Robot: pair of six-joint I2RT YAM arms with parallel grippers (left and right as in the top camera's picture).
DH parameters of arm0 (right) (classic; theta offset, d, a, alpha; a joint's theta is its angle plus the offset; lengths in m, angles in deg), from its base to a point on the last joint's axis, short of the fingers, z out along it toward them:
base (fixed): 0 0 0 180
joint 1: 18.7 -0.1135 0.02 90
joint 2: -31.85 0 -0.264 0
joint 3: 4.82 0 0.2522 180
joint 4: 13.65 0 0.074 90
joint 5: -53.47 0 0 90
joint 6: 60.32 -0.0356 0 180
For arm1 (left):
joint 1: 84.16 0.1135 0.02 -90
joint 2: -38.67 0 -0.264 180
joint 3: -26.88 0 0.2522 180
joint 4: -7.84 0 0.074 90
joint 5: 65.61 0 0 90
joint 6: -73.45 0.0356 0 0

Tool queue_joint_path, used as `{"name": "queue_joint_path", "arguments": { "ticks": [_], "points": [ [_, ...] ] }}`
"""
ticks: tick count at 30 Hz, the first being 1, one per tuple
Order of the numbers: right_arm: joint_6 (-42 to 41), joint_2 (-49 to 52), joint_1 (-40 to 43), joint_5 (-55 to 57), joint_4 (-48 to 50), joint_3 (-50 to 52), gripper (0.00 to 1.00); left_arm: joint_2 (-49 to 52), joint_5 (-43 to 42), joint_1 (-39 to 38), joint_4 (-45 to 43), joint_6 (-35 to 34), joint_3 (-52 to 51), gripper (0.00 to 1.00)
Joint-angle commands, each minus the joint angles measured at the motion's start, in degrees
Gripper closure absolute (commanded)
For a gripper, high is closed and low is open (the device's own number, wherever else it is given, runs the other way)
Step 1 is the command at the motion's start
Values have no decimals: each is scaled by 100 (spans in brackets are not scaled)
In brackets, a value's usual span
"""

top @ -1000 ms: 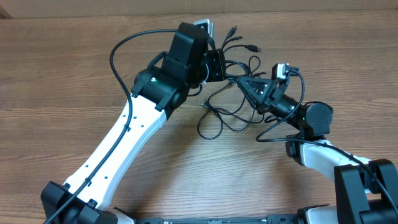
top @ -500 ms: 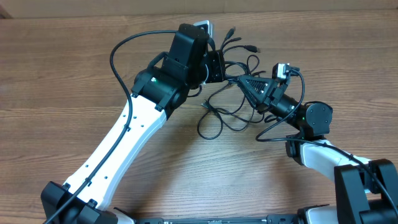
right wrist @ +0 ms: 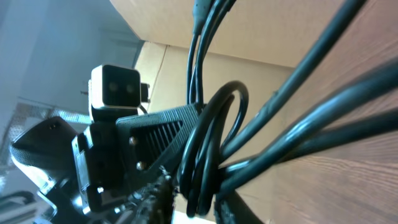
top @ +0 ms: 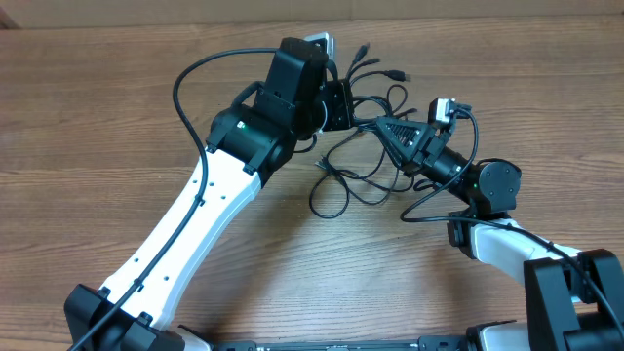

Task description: Untangle cables

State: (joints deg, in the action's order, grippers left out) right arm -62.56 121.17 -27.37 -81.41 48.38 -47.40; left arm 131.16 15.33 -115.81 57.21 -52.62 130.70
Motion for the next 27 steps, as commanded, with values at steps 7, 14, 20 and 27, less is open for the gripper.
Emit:
{"name": "queue_joint_path", "arguments": {
  "ticks": [7,14,20,27],
  "points": [
    [59,-42,-7,208,37,-57,83,11,-181,-153,9,-11,116,96],
    [59,-42,-7,221,42,-57,82,11,-72,-168,9,15,116,96],
    [59,-42,-7,223,42,-57,85,11,68,-168,13,28,116,96],
    [59,-42,-7,223,42,-57,69,9,448,-136,24,28,116,96]
  ]
}}
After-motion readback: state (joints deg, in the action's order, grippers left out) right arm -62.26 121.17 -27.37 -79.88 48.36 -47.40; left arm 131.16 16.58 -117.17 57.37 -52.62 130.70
